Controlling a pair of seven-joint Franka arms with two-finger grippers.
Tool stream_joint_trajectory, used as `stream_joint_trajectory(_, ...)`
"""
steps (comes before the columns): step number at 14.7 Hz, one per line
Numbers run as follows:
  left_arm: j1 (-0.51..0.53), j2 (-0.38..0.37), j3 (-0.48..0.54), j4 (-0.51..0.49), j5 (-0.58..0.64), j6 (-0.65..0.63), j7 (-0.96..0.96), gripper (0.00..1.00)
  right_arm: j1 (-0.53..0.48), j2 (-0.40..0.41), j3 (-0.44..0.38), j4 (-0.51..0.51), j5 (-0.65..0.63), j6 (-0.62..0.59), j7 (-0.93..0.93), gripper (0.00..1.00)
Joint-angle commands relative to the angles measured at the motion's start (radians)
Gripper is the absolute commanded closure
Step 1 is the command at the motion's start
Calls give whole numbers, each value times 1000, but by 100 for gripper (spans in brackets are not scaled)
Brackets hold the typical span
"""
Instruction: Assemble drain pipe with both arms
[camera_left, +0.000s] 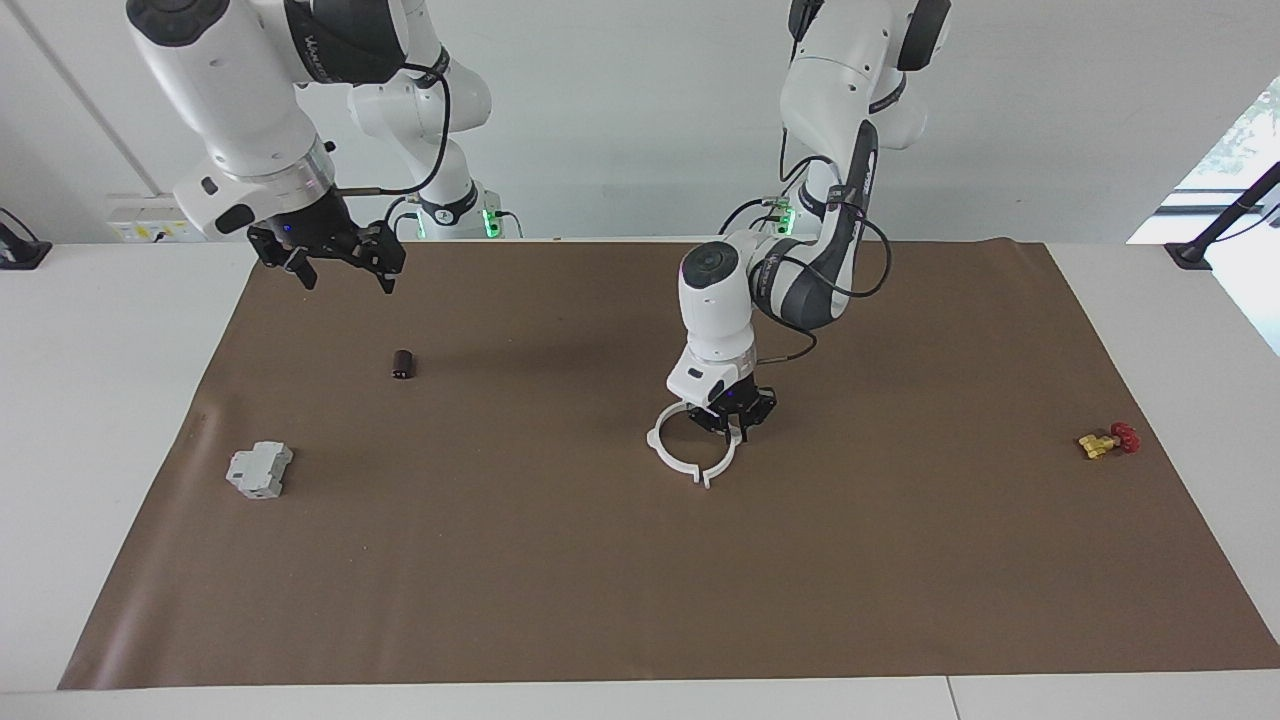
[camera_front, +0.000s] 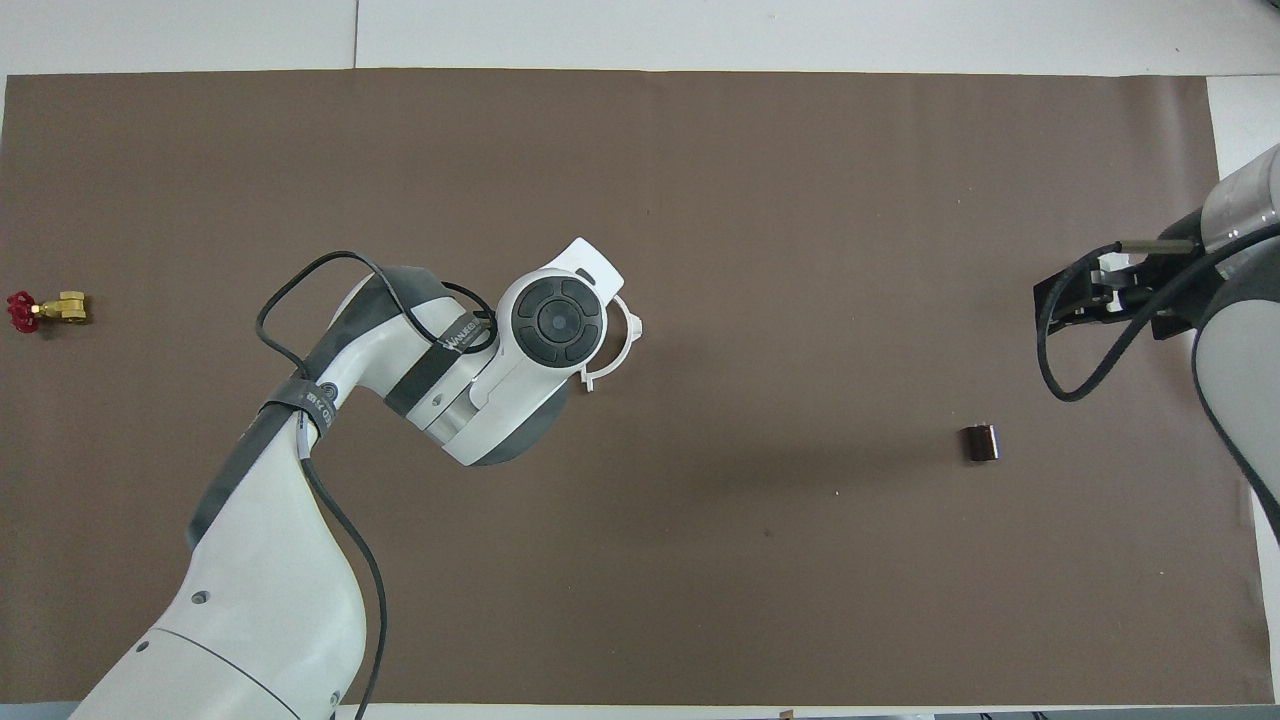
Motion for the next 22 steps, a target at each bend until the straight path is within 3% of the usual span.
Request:
stream_joint_trajectory(1,-28,-26,10,-56,23,0,-33,100,-20,-50,13,-64,-10,55,-25,0)
stream_joint_trajectory(9,-42,-39,6,-91,23,23,-30,100,-48,-47,13,-87,-10,100,-46,0)
stream_joint_trajectory(12,-34,-31,7,-91,23,97,-24,100,-68,-48,13,-95,-7,113,-83,0)
stream_joint_trajectory(22,-11,-28,9,-105,23,164,19,100,-79,-42,13,-79,4,113,-109,0)
